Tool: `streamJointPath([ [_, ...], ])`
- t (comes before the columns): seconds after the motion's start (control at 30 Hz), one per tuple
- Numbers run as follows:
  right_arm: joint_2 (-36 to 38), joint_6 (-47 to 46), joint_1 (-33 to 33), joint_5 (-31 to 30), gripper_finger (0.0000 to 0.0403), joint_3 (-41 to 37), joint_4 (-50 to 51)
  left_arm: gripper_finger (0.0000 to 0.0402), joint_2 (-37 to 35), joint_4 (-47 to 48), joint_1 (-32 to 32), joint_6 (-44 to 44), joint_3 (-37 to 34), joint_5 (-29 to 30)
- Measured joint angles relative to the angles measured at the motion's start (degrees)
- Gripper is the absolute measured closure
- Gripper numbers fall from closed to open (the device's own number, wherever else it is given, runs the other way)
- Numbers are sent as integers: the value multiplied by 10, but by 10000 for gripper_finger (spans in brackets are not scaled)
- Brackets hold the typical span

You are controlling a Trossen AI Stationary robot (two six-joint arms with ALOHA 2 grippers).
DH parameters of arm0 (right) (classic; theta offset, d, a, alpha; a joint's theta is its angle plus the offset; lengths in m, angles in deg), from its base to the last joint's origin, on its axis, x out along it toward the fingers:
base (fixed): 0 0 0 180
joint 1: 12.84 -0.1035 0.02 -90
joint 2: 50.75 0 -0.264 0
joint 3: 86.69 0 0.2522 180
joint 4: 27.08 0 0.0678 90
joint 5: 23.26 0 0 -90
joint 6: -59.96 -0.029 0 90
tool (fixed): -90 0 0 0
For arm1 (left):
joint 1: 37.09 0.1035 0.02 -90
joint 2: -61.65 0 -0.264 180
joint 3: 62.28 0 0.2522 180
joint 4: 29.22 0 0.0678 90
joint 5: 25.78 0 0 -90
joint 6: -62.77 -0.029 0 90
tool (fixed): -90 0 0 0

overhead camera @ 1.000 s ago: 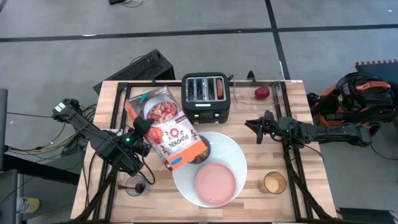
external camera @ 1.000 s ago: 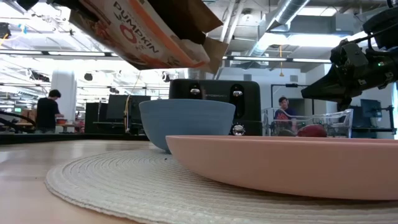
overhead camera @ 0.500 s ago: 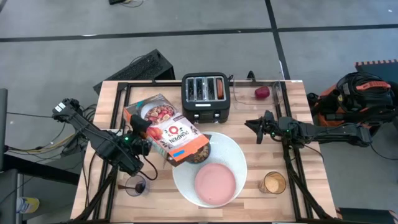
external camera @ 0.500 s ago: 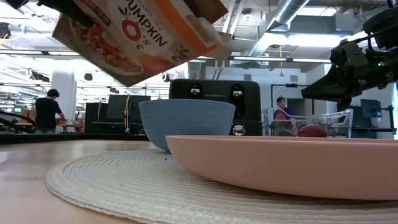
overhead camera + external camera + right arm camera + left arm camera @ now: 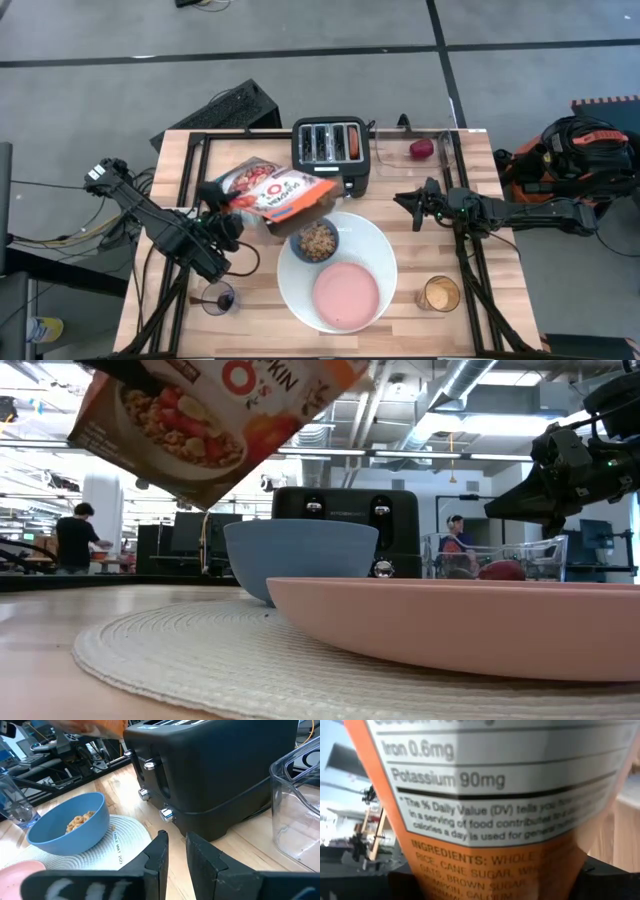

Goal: Arrange a breakfast setting
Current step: Pour the cereal into the blue bowl

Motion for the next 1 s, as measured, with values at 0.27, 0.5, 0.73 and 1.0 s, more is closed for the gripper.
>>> streamJointPath([
  [0.27,0,0,0,0,312,0,0,186,0,0,26,167,0,59],
  [0.5,0,0,0,0,312,0,0,186,0,-8,72,330,-23,130],
  [0.73,0,0,0,0,312,0,0,186,0,-10,125,495,-76,174],
  [1.0,0,0,0,0,312,0,0,186,0,-108,188,564,-149,239],
])
